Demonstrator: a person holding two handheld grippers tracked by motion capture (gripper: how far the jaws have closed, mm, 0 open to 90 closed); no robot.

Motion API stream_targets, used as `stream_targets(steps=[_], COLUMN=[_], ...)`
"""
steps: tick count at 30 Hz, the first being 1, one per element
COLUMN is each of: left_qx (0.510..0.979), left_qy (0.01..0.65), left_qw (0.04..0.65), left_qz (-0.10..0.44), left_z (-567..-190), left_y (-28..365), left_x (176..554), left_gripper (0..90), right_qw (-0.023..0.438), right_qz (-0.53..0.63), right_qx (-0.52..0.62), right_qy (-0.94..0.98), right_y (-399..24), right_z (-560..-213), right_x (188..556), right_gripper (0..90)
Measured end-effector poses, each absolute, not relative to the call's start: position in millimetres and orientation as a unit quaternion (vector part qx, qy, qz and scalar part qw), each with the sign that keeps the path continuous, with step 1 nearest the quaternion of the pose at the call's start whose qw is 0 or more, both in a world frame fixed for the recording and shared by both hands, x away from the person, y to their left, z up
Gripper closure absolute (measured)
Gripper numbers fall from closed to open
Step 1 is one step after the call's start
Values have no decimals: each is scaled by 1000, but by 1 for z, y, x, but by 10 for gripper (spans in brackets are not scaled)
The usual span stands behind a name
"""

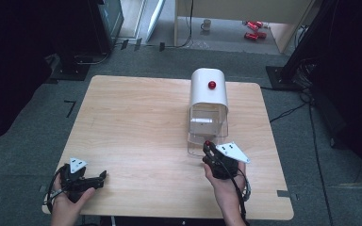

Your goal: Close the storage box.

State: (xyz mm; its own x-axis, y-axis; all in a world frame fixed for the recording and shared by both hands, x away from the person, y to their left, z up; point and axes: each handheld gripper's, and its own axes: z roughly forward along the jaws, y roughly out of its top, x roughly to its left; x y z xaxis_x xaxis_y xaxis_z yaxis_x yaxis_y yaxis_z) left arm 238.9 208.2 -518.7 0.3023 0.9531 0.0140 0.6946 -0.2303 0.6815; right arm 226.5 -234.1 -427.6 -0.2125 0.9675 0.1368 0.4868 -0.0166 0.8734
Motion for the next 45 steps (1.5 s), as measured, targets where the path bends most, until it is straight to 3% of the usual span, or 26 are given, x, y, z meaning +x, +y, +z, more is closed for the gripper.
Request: stream_targets(steps=[45], left_qx=[753], left_qy=[546], left_qw=[293], left_qz=[221], left_z=[-519], left_y=[208], left_x=[239], left_gripper=[0], right_qw=[280], right_qz=[417], right_qx=[575], right_qy=[646], right_y=[-237], right_z=[-422], right_x=[300], right_gripper=[753])
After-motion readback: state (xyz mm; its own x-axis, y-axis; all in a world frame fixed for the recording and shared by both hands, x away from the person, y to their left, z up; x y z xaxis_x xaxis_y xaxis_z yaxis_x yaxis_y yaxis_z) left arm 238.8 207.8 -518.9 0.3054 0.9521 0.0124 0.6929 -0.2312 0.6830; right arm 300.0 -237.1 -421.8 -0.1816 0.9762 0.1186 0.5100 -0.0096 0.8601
